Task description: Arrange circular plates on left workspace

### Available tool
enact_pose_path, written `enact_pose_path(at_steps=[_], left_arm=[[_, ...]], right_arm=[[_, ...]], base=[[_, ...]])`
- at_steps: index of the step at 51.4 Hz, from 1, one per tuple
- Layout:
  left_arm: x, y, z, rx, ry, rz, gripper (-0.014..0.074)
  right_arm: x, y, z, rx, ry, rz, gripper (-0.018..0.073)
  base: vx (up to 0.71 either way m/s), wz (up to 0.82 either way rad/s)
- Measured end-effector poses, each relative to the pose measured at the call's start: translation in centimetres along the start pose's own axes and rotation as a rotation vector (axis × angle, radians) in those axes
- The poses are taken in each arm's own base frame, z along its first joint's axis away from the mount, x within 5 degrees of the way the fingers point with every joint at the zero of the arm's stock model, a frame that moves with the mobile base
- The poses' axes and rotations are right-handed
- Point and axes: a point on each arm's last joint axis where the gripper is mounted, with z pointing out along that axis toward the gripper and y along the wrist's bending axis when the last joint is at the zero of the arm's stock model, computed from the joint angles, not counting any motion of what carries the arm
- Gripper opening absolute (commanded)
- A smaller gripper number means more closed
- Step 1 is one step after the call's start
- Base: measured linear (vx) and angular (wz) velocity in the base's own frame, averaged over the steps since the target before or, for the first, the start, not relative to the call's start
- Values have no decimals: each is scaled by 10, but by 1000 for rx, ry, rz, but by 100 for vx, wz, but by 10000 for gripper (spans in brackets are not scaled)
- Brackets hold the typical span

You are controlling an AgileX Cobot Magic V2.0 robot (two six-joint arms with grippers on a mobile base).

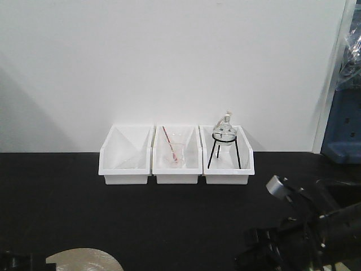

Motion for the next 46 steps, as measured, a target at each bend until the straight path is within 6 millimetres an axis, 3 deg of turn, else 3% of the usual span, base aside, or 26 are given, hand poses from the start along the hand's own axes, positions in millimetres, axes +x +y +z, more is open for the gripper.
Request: enact_pose_path(at_steps=[5,10,17,24,33,46], left_arm=[[-12,18,18,70,40,-118,0],[-22,40,23,114,21,-219,0],[-29,80,19,165,8,-354,0],[-29,111,7,167,-15,-446,0],[-27,133,-8,94,-38,-463,0],[-14,141,-10,-7,79,-355,34]], right_arm=[[-13,-20,4,-126,-21,77,-5],[-22,-51,-8,-180,-85,151,-5],[-25,-90,-46,-179,-194,235,-5],[-22,-115,-84,-152,-313,295,-5],[-19,-131,-105,-134,-387,342,-5],[-19,-131,-107,-137,-399,349,-5]], base=[[0,0],[0,0],[0,0],[0,0],[0,0],[0,0]])
